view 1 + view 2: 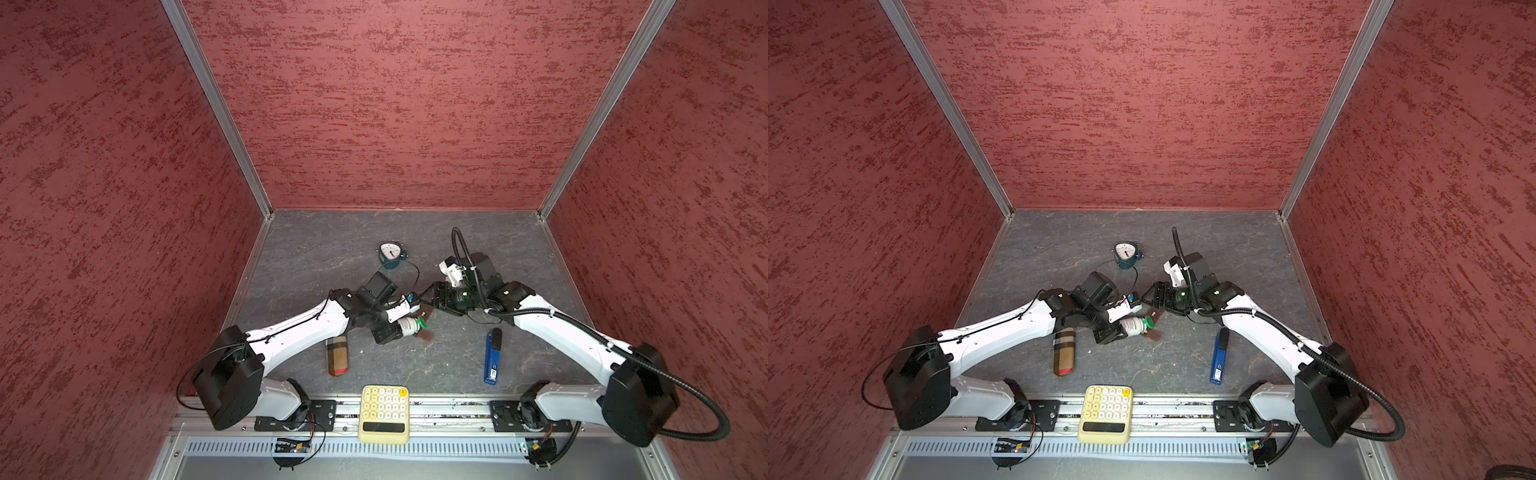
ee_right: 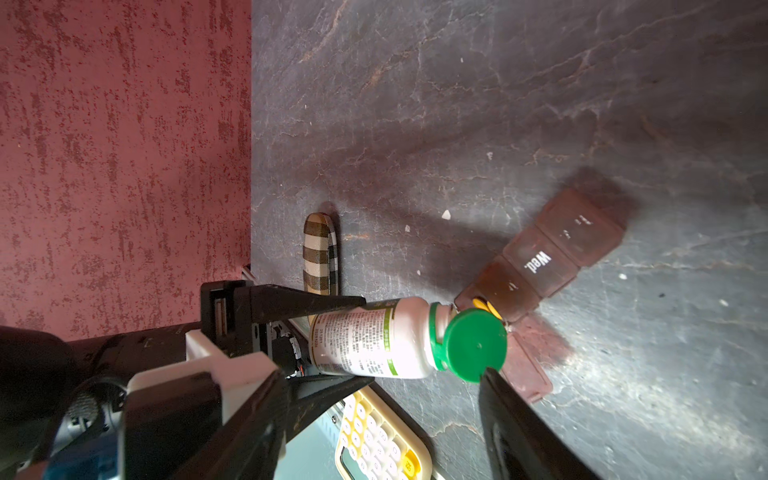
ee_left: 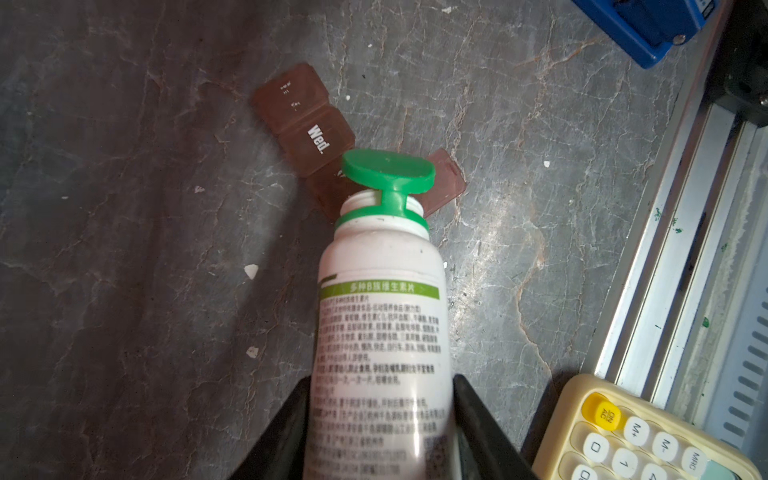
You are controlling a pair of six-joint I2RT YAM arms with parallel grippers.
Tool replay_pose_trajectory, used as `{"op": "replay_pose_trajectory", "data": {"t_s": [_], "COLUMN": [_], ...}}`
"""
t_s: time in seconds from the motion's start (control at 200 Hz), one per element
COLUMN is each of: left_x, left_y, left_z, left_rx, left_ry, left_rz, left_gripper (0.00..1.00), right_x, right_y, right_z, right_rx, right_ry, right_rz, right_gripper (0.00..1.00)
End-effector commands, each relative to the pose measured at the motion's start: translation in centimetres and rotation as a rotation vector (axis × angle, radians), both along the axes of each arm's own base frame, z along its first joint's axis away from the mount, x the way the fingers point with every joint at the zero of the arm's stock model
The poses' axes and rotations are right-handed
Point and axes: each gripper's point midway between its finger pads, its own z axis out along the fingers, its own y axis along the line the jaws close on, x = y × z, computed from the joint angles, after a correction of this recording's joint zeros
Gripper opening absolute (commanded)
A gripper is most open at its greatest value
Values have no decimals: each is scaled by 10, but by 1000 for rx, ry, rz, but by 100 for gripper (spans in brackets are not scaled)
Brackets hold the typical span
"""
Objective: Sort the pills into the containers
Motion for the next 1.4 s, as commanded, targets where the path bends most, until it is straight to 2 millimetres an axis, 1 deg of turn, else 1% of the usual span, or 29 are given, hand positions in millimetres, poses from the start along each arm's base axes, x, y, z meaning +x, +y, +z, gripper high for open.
{"op": "replay_pose_trajectory", "data": {"t_s": [0.0, 0.165, 0.266, 0.336, 0.466, 0.566, 0.651, 0.716, 0.736, 0.832, 0.967, 1.102, 1.257, 1.398], "left_x": [16, 25, 30, 35, 39, 40, 38, 37, 36, 33, 33, 36, 38, 39], "left_y": [-3, 2, 3, 5, 5, 5, 3, 0, -1, -5, -9, -15, -24, -30], "left_z": [29, 63, 86, 106, 153, 185, 207, 218, 225, 235, 235, 233, 228, 223], "left_rx": [-103, -211, -285, -356, -545, -700, -839, -921, -956, -1065, -1134, -1156, -1169, -1170], "left_ry": [-100, -219, -300, -372, -523, -613, -665, -691, -710, -726, -733, -717, -684, -654], "left_rz": [49, 92, 120, 148, 181, 208, 216, 217, 214, 201, 189, 181, 159, 149], "left_gripper": [0, 0, 0, 0, 0, 0, 0, 0, 0, 0, 0, 0, 0, 0], "right_x": [5, 8, 11, 11, 12, 10, 8, 7, 7, 7, 9, 11, 14, 17], "right_y": [-3, -10, -14, -16, -22, -26, -29, -28, -27, -25, -19, -14, -1, 8], "right_z": [27, 53, 75, 91, 127, 157, 170, 178, 180, 187, 188, 185, 180, 183], "right_rx": [11, 4, 10, 21, 61, 105, 112, 126, 133, 156, 170, 172, 205, 229], "right_ry": [-74, -127, -172, -202, -296, -387, -432, -458, -465, -484, -478, -484, -479, -499], "right_rz": [-17, -53, -73, -85, -115, -124, -120, -109, -105, -101, -81, -60, -12, 19], "right_gripper": [73, 73, 73, 73, 73, 73, 73, 74, 74, 74, 74, 76, 77, 77]}}
